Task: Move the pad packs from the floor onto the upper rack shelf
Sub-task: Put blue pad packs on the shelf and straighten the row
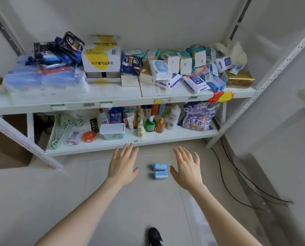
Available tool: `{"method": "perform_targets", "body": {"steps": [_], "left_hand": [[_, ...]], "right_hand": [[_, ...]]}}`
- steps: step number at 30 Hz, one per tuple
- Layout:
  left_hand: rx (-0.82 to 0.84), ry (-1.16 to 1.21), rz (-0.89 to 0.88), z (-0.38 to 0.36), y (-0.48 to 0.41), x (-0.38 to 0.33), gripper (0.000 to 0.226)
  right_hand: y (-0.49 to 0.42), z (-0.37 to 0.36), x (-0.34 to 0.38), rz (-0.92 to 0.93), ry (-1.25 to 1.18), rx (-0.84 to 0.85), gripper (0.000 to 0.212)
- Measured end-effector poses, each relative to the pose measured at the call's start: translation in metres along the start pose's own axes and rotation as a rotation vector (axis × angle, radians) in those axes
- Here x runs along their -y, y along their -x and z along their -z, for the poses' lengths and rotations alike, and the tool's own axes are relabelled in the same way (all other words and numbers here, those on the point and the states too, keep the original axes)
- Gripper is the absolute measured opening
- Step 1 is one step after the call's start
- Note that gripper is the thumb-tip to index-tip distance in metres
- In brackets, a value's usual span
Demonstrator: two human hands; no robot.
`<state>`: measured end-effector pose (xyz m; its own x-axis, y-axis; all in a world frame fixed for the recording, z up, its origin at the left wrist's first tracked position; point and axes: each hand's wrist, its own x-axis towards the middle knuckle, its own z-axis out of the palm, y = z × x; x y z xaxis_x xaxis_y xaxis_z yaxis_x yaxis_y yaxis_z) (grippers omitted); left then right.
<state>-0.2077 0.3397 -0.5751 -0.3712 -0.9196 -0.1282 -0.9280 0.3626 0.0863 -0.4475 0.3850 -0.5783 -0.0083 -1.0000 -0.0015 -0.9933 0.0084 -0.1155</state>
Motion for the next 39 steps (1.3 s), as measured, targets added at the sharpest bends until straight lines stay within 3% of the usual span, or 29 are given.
{"method": "perform_targets", "body": {"steps": [15, 21, 31, 39], "left_hand": [[0.301, 0.073, 0.007, -0.168, -0.145, -0.084, 0.071], [0.375, 0.075, -0.014, -0.287, -0.2, -0.078, 0.071], [0.339, 0.084, -0.04, -0.495, -0.287, -0.045, 0.068], [0.338, 0.066, -0.057, -0.612, -0.351, -0.022, 0.074]], "right_hand": [[-0.078, -0.159, -0.14, -0.044, -0.046, 0.28, 0.066], [-0.108, -0.282, -0.169, -0.046, -0.098, 0.334, 0.068], [-0.14, -0.516, -0.2, -0.022, -0.158, 0.379, 0.07], [-0.163, -0.644, -0.211, 0.007, -0.191, 0.378, 0.076]]}}
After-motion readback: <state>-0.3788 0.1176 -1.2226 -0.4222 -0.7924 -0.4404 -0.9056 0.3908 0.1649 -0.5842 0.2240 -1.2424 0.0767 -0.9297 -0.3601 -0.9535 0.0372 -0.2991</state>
